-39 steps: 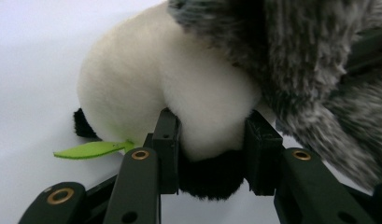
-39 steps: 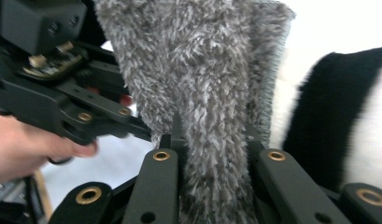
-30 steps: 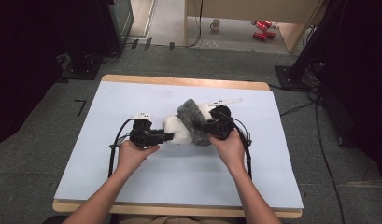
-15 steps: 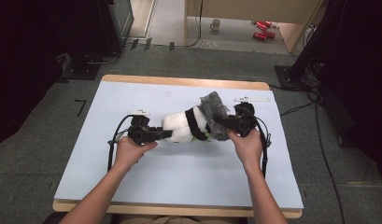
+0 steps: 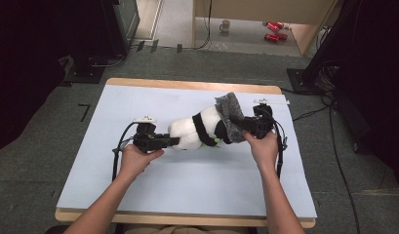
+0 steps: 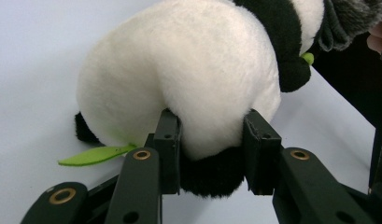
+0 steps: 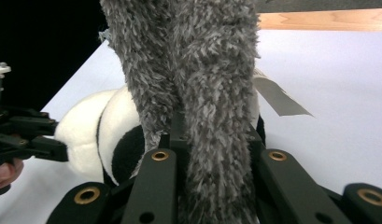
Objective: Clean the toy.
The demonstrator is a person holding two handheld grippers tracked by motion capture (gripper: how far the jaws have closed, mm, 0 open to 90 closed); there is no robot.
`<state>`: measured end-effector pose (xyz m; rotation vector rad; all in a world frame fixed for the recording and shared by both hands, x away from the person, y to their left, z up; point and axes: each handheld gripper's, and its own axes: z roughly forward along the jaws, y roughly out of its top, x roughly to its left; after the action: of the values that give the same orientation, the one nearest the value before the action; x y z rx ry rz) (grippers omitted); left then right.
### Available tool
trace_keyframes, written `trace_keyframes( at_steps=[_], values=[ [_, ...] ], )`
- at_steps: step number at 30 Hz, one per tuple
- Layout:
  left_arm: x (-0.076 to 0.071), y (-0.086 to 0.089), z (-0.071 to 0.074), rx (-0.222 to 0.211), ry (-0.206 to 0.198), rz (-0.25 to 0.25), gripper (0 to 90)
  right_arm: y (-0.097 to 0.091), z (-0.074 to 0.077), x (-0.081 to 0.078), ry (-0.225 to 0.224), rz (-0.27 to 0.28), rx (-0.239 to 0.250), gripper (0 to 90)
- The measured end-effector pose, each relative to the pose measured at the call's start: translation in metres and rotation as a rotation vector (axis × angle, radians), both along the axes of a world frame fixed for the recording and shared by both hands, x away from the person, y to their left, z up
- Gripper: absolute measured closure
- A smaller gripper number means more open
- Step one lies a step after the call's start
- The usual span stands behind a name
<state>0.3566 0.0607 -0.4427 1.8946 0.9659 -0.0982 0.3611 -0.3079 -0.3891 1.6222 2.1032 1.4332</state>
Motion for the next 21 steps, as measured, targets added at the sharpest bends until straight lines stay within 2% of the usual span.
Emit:
trace_keyframes(
  at_steps=[3, 8, 13, 15, 17, 18, 19, 21],
  values=[
    [-0.001, 0.000, 0.000, -0.005, -0.005, 0.005, 64.1, 0.002, -0.001, 0.002, -0.012, -0.002, -0.025, 76.9],
    [0.000, 0.000, -0.001, -0.008, -0.010, 0.000, 64.3, 0.002, -0.008, 0.006, -0.012, -0.004, -0.031, 77.3],
    [0.002, 0.001, 0.002, 0.012, -0.019, -0.012, 64.8, 0.000, -0.011, 0.008, -0.008, -0.021, -0.049, 77.4],
    [0.005, 0.006, 0.006, 0.041, -0.032, -0.020, 65.7, -0.001, -0.014, 0.009, 0.003, -0.033, -0.050, 77.5],
    [0.009, 0.015, 0.010, 0.059, -0.036, -0.006, 67.1, -0.001, -0.017, 0.010, 0.022, -0.040, -0.061, 77.6],
    [0.012, 0.021, 0.010, 0.064, -0.028, -0.003, 67.6, 0.000, -0.021, 0.012, 0.040, -0.044, -0.088, 77.7],
    [0.014, 0.026, 0.010, 0.067, -0.027, 0.003, 67.8, 0.002, -0.025, 0.013, 0.059, -0.043, -0.115, 77.7],
    [0.017, 0.031, 0.008, 0.053, -0.014, 0.006, 67.8, 0.006, -0.037, 0.016, 0.097, -0.026, -0.111, 77.7]
  ],
)
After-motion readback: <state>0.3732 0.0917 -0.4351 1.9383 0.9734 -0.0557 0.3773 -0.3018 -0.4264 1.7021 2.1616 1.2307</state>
